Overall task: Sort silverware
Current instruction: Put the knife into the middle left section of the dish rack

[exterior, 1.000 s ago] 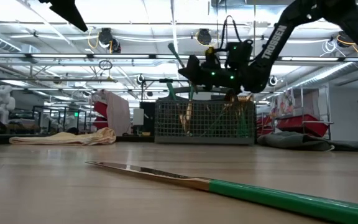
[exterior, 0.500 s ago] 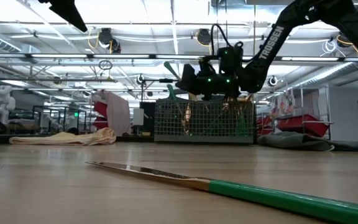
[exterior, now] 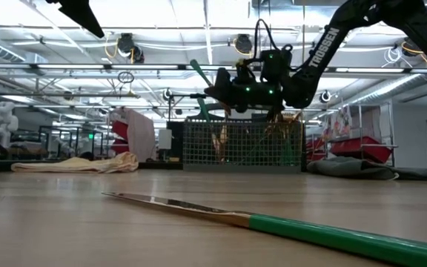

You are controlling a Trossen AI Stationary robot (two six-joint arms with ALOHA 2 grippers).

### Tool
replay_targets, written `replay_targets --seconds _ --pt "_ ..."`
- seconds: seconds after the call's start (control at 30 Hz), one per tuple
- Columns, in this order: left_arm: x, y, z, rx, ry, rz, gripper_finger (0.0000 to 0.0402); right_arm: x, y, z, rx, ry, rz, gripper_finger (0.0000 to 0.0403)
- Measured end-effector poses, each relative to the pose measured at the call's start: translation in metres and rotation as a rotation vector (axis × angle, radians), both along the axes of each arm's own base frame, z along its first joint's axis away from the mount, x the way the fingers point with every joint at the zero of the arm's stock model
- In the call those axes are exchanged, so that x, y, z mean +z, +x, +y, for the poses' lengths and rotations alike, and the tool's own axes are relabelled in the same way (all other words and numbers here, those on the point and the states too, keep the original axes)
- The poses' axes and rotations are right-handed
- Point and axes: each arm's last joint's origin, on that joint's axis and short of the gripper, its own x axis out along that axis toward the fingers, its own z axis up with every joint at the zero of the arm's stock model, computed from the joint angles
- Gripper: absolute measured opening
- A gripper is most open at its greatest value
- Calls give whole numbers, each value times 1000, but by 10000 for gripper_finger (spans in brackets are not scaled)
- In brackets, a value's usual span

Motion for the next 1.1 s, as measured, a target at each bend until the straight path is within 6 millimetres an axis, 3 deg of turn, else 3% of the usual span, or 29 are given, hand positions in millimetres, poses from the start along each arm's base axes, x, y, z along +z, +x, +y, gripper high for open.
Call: replay_targets --seconds 0.17,0.37,0.57,0.77,1.1 --pt "0 0 0 0 -1 -1 8 10 2 7 -17 -56 21 0" --pt "0 0 0 0 -1 1 8 39 -1 22 -54 -133 152 0" --pt "0 0 0 -1 -1 1 8 82 -17 45 -223 -260 683 0" --pt "0 0 0 0 -1 -4 8 116 -20 52 -395 -367 1140 0" --pt "0 1 0 0 -4 -15 8 120 -19 66 -477 -496 1522 0"
